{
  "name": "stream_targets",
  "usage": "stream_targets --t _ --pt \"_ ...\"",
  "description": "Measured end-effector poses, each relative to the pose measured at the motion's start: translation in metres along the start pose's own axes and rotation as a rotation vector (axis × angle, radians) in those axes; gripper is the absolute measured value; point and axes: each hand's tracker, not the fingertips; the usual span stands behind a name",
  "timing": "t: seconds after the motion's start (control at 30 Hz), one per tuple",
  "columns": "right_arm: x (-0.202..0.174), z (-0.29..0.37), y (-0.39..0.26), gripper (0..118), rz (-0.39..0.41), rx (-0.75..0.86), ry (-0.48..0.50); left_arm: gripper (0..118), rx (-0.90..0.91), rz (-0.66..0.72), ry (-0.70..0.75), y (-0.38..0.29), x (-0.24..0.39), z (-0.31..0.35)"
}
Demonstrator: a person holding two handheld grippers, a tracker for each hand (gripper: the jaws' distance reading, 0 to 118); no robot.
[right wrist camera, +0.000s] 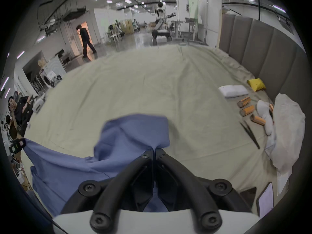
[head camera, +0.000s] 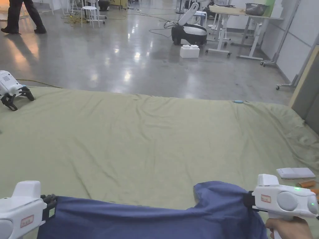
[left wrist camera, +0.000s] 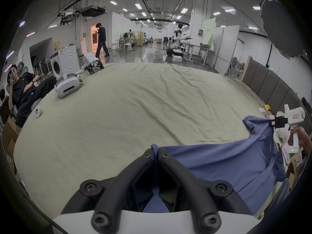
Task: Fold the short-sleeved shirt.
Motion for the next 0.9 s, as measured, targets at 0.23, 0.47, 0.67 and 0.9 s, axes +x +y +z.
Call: stream_targets --t 0.23,0.47,0.67,0.9 --pt "0.003 0.102 -0.027 0 0.039 0.13 0.012 0 0.077 0.004 -0.025 -0.008 -0.001 0.069" --pt "0.005 0.159 -0.083 0 0.099 0.102 0.001 0 0.062 0.0 -0.049 -0.056 -0.01 0.113" --pt "0.007 0.162 -0.147 0 0.127 -0.044 -0.049 0 -0.044 0.005 -0.053 -0.106 -0.012 0.121" --pt "0.006 0.133 -0.2 0 0.15 -0.188 -0.119 0 -0.228 -0.016 -0.005 -0.145 -0.018 0.089"
